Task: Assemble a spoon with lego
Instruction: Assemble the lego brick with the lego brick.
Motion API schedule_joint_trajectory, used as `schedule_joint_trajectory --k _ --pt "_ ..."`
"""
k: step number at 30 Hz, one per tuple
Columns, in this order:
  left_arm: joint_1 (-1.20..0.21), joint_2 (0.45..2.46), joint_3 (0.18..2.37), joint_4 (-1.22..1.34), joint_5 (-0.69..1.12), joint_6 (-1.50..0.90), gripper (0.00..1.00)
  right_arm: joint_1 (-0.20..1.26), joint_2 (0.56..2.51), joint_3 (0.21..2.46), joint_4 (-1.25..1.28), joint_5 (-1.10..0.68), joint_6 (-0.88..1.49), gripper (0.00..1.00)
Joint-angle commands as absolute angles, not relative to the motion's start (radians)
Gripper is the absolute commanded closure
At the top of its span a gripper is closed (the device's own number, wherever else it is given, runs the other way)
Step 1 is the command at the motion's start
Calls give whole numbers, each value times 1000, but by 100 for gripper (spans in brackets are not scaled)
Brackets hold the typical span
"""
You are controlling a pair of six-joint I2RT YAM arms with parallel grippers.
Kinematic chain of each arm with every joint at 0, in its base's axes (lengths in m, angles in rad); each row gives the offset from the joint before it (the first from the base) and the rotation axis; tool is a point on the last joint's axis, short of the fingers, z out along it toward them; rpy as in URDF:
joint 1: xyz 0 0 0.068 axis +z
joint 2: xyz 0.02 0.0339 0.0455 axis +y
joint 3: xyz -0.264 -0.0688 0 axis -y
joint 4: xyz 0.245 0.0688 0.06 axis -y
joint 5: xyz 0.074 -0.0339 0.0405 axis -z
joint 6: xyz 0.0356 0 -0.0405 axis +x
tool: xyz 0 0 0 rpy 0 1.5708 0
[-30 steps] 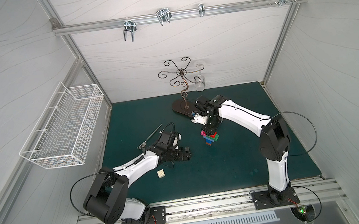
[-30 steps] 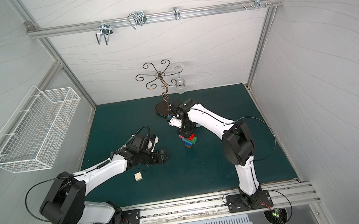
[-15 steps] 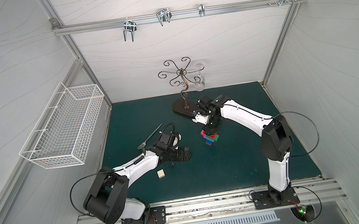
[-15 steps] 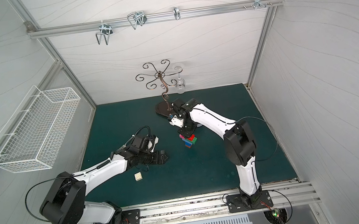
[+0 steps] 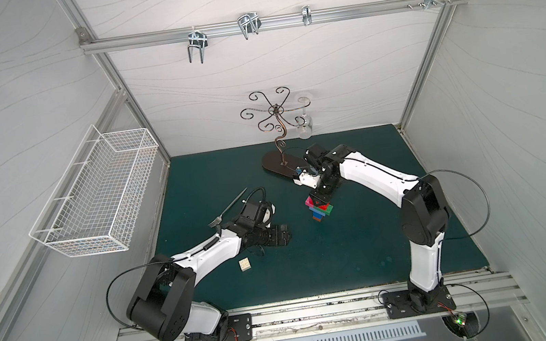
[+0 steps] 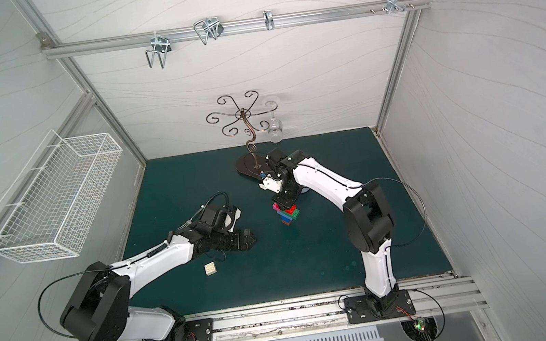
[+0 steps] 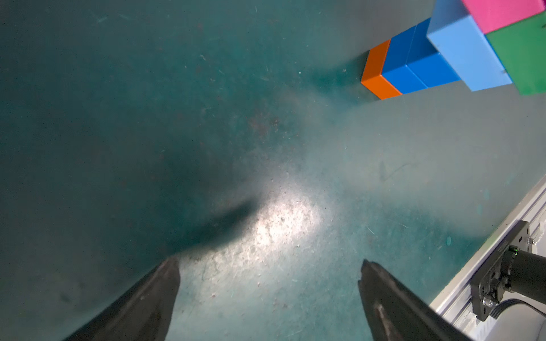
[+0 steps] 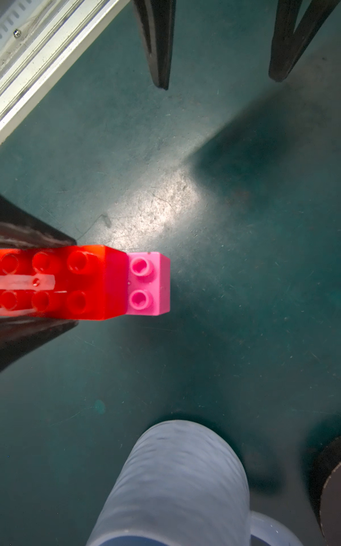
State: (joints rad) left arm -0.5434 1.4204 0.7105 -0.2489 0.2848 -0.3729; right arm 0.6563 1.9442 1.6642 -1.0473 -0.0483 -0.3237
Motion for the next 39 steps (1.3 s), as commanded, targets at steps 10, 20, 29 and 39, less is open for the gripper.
schedule_joint_trajectory --k 10,20,29,39 --pt "-548 1392 738 -259 269 -354 0 659 2099 1397 -967 -85 -310 94" --pt "-546 1383 742 -269 259 -355 0 652 2017 1397 -962 -45 -311 93" --pt "-547 1402 749 -265 258 -356 0 664 1980 1411 -996 6 -278 91" --pt "-549 1399 763 -279 261 -354 0 676 1932 1383 -999 28 -260 84"
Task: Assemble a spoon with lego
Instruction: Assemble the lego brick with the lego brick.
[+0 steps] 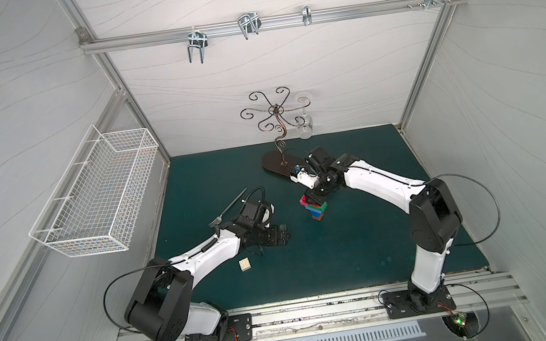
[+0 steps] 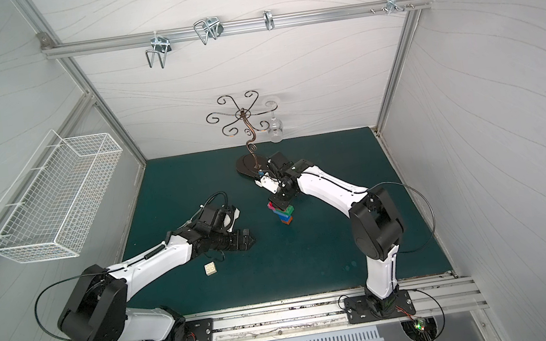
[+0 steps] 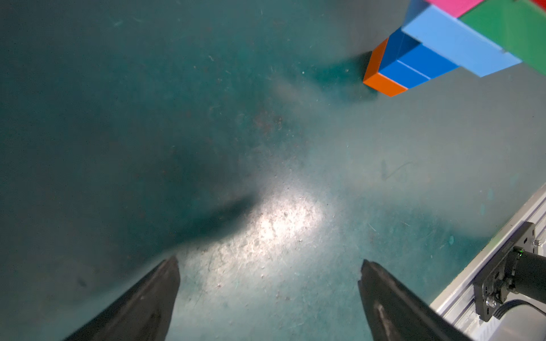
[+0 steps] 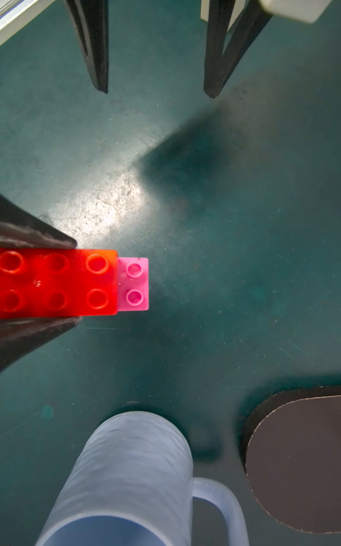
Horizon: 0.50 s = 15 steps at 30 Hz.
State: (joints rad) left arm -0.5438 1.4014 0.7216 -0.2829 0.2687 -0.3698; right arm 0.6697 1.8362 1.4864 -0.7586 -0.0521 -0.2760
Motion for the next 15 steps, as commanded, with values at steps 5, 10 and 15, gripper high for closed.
schedule_joint_trajectory --k 5,10,15 --pt "-548 1388 759 -284 256 -355 0 678 1900 1369 -1009 34 -251 82" --pt "-549 1382 764 -295 253 -355 0 680 1891 1369 -1012 42 -240 82" --pt "-548 1380 767 -307 241 -350 0 688 1883 1373 -1014 36 -229 79"
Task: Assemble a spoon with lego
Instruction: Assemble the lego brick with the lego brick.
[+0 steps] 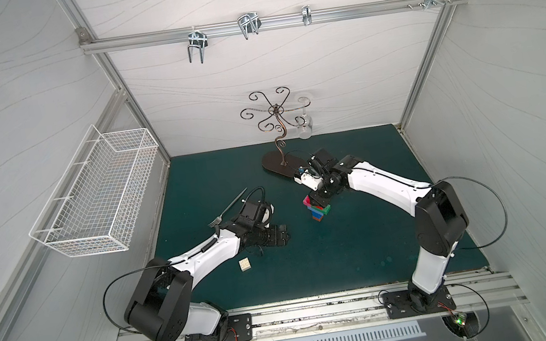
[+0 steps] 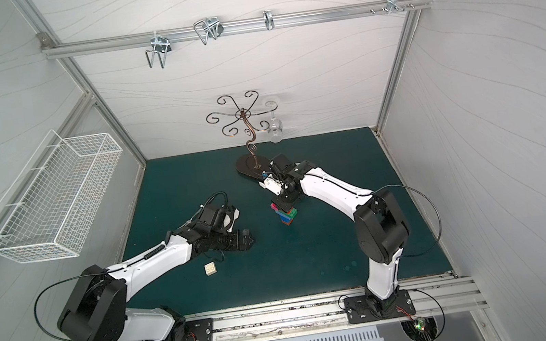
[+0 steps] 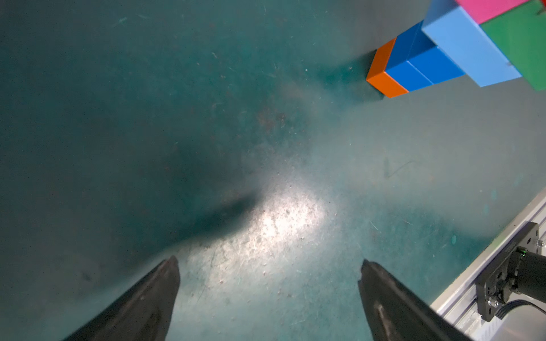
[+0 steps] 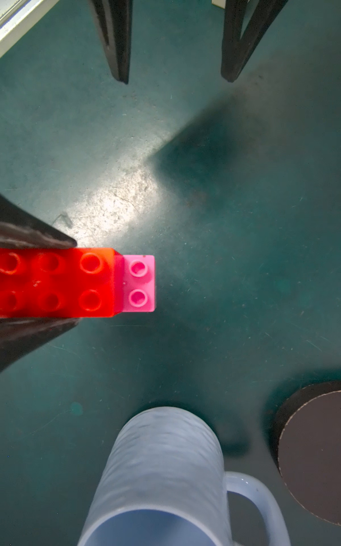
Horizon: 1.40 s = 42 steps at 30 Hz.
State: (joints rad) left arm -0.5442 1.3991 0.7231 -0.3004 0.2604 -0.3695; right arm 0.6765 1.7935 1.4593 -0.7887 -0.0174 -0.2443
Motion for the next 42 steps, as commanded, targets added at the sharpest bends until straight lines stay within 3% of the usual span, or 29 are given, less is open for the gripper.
schedule_joint_trajectory --k 1,11,42 --pt "-549 1381 769 -310 239 -349 0 689 1883 1371 -1014 38 -230 79" --pt "-551 1382 779 -329 232 -343 0 705 1898 1399 -1037 58 -210 78" --pt "-550 1399 796 -367 198 -367 0 710 1905 1473 -1053 51 -219 54"
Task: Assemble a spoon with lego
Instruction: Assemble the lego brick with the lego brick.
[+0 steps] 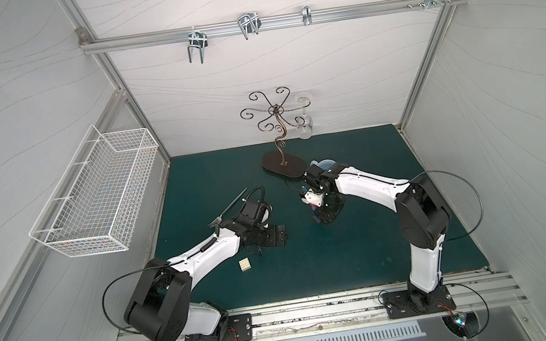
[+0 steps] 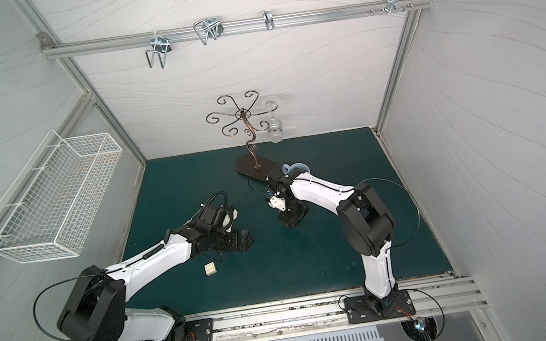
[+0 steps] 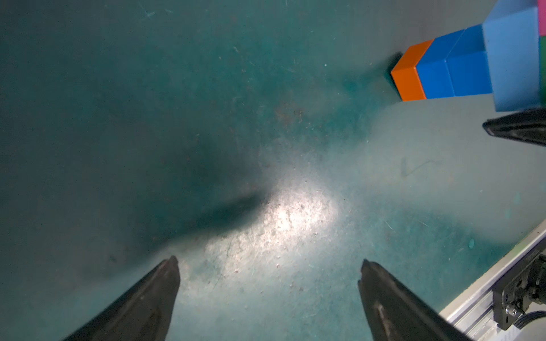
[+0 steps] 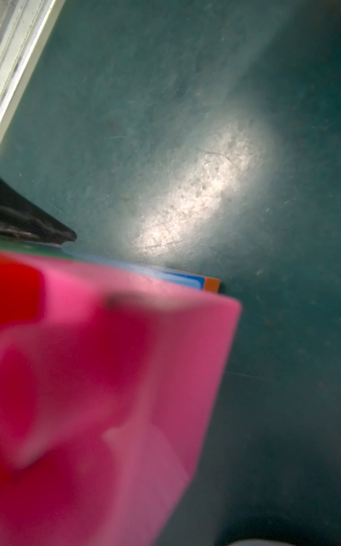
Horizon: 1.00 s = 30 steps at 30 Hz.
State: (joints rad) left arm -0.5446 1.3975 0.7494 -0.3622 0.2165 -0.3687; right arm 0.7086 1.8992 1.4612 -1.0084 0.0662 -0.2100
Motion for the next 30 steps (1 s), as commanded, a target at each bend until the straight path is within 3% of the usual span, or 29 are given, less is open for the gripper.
schedule_joint_trajectory --k 1,21,30 --pt "-549 1399 796 -367 198 -365 0 708 1906 1476 -1052 49 -219 54" --pt "-550 1387 820 -446 125 -368 0 695 1880 1526 -1077 23 -215 41" --pt "-548 1404 974 -939 -145 -543 0 674 1802 1507 -1045 51 -183 38"
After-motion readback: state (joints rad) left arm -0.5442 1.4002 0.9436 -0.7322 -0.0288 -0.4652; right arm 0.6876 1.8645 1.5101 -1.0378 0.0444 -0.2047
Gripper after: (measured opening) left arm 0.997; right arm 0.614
